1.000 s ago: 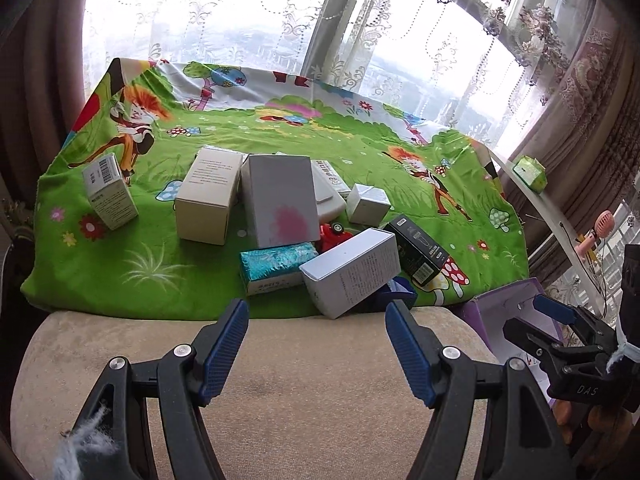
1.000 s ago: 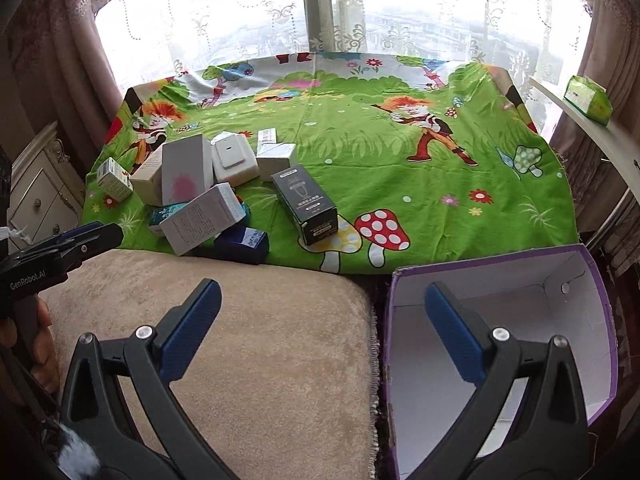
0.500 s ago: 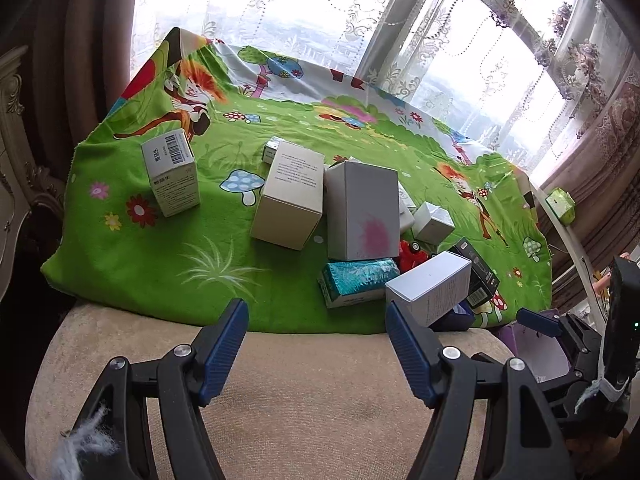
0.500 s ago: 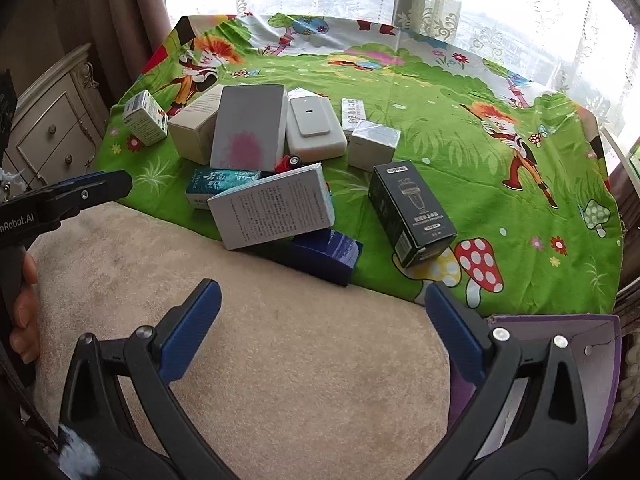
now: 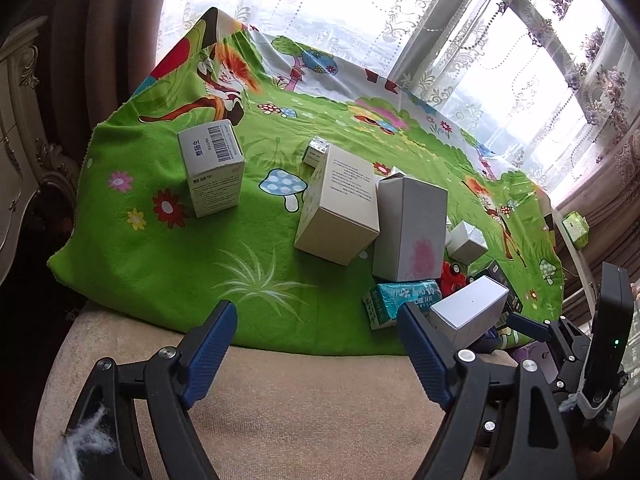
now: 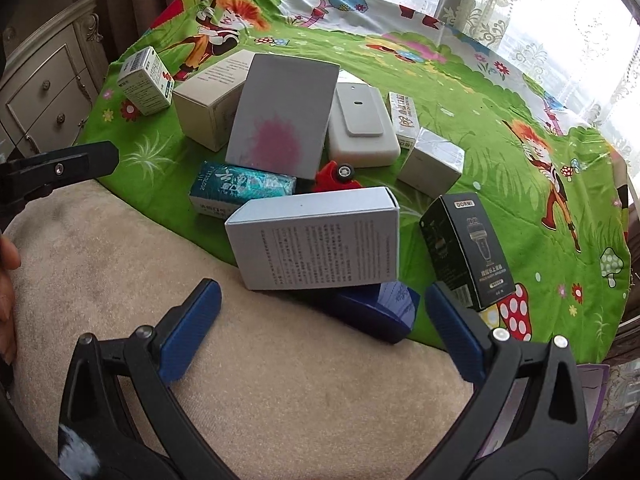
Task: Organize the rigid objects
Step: 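Move both grippers back over the boxes on the bed, then grasp the large white text box with the right gripper while the left grasps the small barcode box, then carry both boxes into the purple storage box and open both grippers, then withdraw both grippers from the storage box back toward the bed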
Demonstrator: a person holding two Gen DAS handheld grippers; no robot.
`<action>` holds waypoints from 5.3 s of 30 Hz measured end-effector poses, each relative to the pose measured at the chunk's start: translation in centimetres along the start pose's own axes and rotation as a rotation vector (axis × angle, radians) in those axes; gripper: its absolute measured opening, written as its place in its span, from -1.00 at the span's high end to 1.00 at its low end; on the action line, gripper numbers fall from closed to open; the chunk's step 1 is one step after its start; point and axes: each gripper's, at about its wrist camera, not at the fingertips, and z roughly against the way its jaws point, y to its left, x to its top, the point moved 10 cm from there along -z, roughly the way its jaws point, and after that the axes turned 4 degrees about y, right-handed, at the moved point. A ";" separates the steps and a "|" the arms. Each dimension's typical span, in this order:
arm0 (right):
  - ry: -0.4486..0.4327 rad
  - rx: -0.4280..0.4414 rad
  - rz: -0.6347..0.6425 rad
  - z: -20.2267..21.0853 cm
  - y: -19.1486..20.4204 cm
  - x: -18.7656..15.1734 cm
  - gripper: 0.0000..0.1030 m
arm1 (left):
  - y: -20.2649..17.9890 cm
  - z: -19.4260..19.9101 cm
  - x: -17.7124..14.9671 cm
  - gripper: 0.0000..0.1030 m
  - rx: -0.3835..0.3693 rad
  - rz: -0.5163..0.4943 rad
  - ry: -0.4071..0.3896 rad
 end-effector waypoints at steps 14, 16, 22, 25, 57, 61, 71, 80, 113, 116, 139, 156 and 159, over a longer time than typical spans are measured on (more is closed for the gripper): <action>-0.004 -0.011 -0.011 -1.6 0.1 1.8 -0.99 | 3.7 -0.8 4.1 -0.63 0.063 0.126 -0.036; -0.011 -0.010 -0.022 -1.7 0.0 2.1 -0.99 | 4.4 -1.1 4.9 -0.63 0.085 0.157 -0.034; -0.029 -0.006 -0.054 -1.8 -0.3 2.8 -0.99 | 5.8 -1.6 7.3 -0.63 0.168 0.192 -0.075; -0.034 0.000 -0.065 -2.0 -0.4 2.9 -0.99 | 5.7 -2.3 8.2 -0.62 0.204 0.163 -0.081; -0.178 -0.006 -0.170 2.0 -2.1 2.3 -0.72 | -0.1 3.7 3.5 0.20 0.088 0.080 -0.175; -0.189 -0.009 -0.187 2.9 -2.5 1.6 -0.72 | -2.3 4.1 2.6 0.20 0.017 0.058 -0.174; -0.202 -0.019 -0.238 4.8 -3.9 -0.4 -0.72 | -7.4 3.5 -0.7 0.20 -0.103 0.003 -0.100; -0.210 -0.012 -0.306 6.6 -6.3 -3.0 -0.72 | -11.6 2.9 -2.8 0.20 -0.155 -0.076 -0.048; -0.195 -0.132 -0.548 10.5 -16.9 -12.7 -0.72 | -24.7 0.7 -9.0 0.20 -0.422 -0.317 0.137; -0.191 -0.147 -0.571 10.7 -18.1 -13.5 -0.72 | -25.6 0.4 -9.5 0.20 -0.440 -0.326 0.159; -0.170 -0.232 -0.733 12.6 -26.2 -18.7 -0.76 | -33.5 -0.7 -14.4 0.09 -0.619 -0.450 0.335; -0.157 -0.203 -0.733 12.0 -25.7 -18.6 -0.83 | -32.2 -0.7 -13.6 -0.03 -0.499 -0.505 0.250; -0.159 -0.197 -0.726 12.1 -25.5 -18.4 -0.83 | -31.9 -0.8 -13.3 -0.04 -0.487 -0.500 0.239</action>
